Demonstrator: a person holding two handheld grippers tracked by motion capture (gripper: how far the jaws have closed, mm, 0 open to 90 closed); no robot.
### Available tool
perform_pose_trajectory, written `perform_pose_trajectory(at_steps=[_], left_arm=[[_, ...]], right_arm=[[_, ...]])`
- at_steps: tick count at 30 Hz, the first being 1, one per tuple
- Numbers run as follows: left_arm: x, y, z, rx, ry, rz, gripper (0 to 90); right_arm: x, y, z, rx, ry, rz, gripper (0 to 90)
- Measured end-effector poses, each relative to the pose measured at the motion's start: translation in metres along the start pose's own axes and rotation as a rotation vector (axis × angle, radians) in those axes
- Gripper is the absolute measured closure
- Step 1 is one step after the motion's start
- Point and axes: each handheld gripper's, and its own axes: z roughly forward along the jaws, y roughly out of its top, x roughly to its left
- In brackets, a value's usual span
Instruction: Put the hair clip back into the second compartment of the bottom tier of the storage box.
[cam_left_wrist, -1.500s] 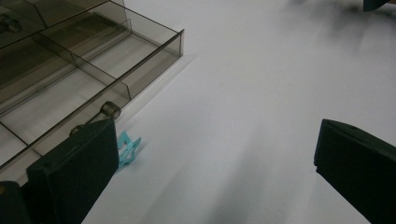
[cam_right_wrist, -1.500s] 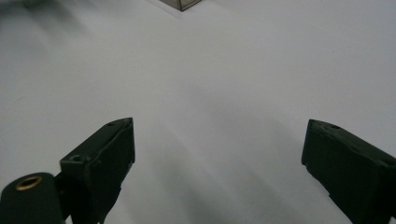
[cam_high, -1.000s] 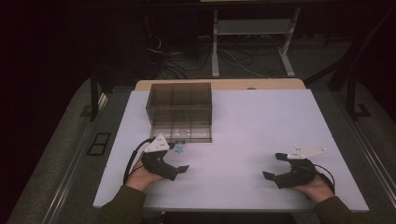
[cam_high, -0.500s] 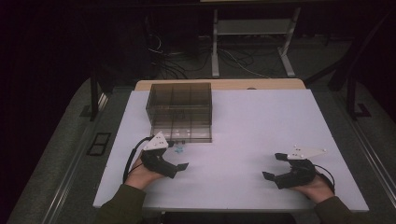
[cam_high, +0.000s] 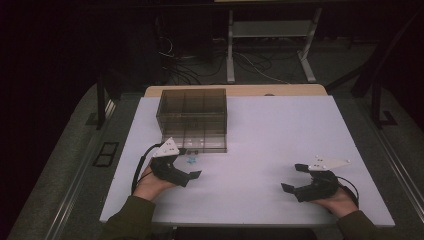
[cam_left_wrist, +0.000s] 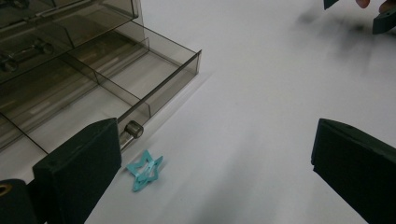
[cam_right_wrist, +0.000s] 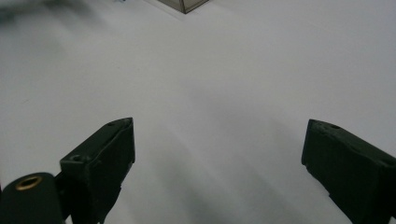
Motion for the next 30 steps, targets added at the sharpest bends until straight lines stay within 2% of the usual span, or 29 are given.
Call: perform_pose_trajectory(at_steps=[15,18,24,27,30], left_arm=[[0.015,0.005,0.001,-0.004,0.007,-0.012,5.4],[0.018,0.006,0.001,-0.006,0.003,-0.015,11.0],[0.023,0.010,0.003,-0.007,-0.001,0.005,17.6],[0.026,0.012,0.003,-0.015,0.002,0.005,19.4],[0.029,0.013,0.003,-0.022,0.003,-0.002,25.3]], right_arm=[[-0.001,-0.001,0.001,0.001,-0.007,0.012,8.9],[-0.001,-0.002,0.000,0.001,0.000,0.016,8.9],[-0.001,-0.002,0.000,-0.005,-0.005,0.027,8.9],[-0.001,-0.003,0.000,-0.002,-0.005,0.032,8.9],[-0.002,-0.004,0.000,-0.001,-0.006,0.034,8.9]])
